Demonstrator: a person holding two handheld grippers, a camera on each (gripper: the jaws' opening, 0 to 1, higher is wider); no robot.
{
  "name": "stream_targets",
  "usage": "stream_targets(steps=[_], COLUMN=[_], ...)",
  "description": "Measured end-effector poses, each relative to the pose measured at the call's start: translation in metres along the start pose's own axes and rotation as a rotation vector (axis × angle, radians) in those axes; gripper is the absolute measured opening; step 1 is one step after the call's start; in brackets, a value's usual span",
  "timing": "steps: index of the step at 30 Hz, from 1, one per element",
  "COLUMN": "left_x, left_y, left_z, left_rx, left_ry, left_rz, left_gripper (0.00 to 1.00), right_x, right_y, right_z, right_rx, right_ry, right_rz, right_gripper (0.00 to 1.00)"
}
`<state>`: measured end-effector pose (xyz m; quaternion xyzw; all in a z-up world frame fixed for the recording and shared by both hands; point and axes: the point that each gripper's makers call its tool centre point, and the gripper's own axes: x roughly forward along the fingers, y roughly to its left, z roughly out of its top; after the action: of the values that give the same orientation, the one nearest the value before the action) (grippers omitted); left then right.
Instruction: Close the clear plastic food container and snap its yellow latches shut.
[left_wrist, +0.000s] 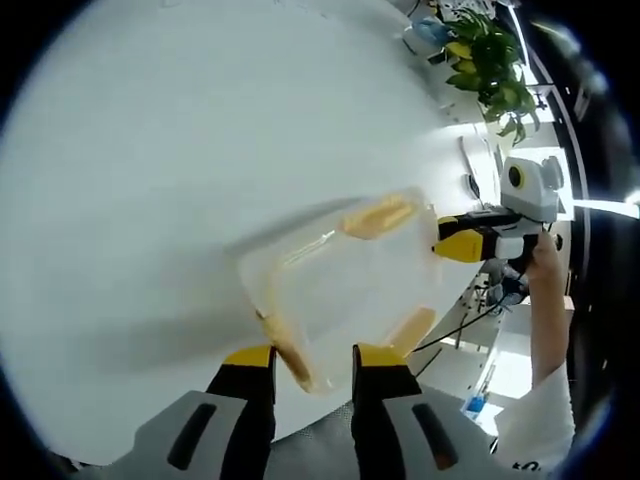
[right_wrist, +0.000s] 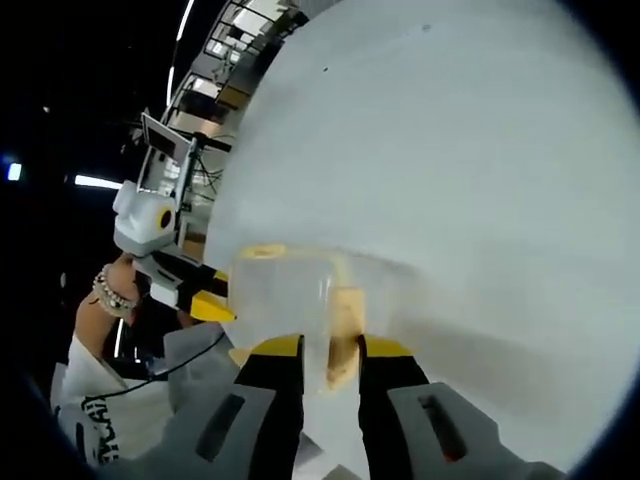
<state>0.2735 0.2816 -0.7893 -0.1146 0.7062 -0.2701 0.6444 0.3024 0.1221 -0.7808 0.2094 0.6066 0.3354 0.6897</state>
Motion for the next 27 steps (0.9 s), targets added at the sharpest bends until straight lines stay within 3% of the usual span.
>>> stream_targets(steps=[8,11,16,19,22,24,27], left_x=[0.0,0.0,0.003,0.002,0.004,0.006,0.003], left_y=[-0.003,-0.004,-0.007,-0.008,-0.009,-0.006,-0.004], left_z=[-0.001,0.0,-0.001,-0.003,-0.003,-0.009,-0.01], left_rx=[0.028,0.057,0.198,0.208,0.27,0.261,0.268], left_ry=[-0.015,-0.038,-0.069,-0.067,-0.09,-0.071,-0.081], left_rz=[0.004,0.005,0.028,0.029,0.023,0.035,0.021], left_gripper=[0.24,0.25,0.28,0.3,0.35,0.45,0.47], right_x=[0.002,0.003,0.003,0.004,0.005,0.003,0.002], right_y=[0.001,0.002,0.003,0.007,0.009,0.004,0.003], right_z=[-0.001,0.0,0.001,0.0,-0.001,-0.002,-0.002], right_rx=[-0.016,-0.057,-0.166,-0.226,-0.266,-0.323,-0.326], right_ry=[-0.028,-0.031,-0.026,-0.022,-0.018,-0.001,0.004], right_rz=[-0.015,-0.023,-0.042,-0.061,-0.075,-0.11,-0.118], right_gripper=[0.18,0.18,0.19,0.18,0.19,0.24,0.26])
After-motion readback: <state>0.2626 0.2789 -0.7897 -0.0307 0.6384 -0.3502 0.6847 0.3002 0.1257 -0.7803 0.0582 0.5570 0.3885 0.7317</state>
